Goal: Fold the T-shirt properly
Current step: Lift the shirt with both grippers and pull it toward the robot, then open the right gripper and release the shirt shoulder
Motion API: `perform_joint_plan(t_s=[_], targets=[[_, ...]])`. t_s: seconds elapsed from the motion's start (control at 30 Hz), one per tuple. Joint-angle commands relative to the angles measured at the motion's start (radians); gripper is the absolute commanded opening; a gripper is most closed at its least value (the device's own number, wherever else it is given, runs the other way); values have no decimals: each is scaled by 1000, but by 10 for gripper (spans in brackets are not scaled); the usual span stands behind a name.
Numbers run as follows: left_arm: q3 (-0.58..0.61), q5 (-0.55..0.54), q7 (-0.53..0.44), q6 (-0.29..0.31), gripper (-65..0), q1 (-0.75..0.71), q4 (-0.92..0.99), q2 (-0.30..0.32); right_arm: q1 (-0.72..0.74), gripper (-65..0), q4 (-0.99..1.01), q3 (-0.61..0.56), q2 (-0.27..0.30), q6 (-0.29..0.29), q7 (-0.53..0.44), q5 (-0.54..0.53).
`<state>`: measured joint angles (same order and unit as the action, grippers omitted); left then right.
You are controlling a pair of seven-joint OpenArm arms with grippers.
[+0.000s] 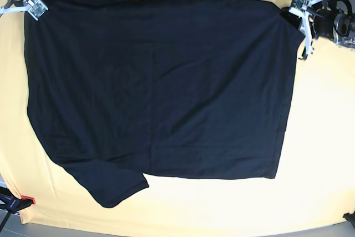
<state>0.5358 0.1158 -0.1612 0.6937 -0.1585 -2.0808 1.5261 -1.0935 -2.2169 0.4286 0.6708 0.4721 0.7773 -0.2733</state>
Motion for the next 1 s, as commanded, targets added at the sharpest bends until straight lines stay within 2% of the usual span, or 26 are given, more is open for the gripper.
perform_joint_plan(t_s=[0.0, 0.23, 0.4, 0.47, 0.57, 0.67, 0.77, 0.83, 0.97], targets=[[-10, -8, -18, 4, -650, 3, -21, 27, -25, -650, -31, 11, 13, -13, 12, 19], [-10, -8, -3, 4, -650, 4, -83, 27, -111, -650, -121, 32, 13, -71, 0, 99], [-10, -8, 183, 4, -650, 4, -76, 23, -104, -650, -121, 84, 14, -134, -122, 98], [-11, -8, 226, -2, -650, 4, -54, -1, -81, -650, -119, 90, 14, -133, -163, 98], [-11, 13, 241, -147, -650, 23, -16, -49, -4, -650, -106, 89, 14, -105, -188, 85], [-11, 15, 243, -218, -650, 66, 8, -109, 82, -650, -61, 89, 14, -80, -210, 35], [-11, 14, 269, -278, -650, 101, 17, -163, 166, -650, 9, 89, 14, -32, -210, -39], [-11, 14, 275, -299, -650, 126, 22, -192, 216, -650, 53, 89, 14, -18, -210, -49], [-11, 14, 275, -307, -650, 183, 54, -241, 304, -650, 109, 89, 14, -6, -215, -74]])
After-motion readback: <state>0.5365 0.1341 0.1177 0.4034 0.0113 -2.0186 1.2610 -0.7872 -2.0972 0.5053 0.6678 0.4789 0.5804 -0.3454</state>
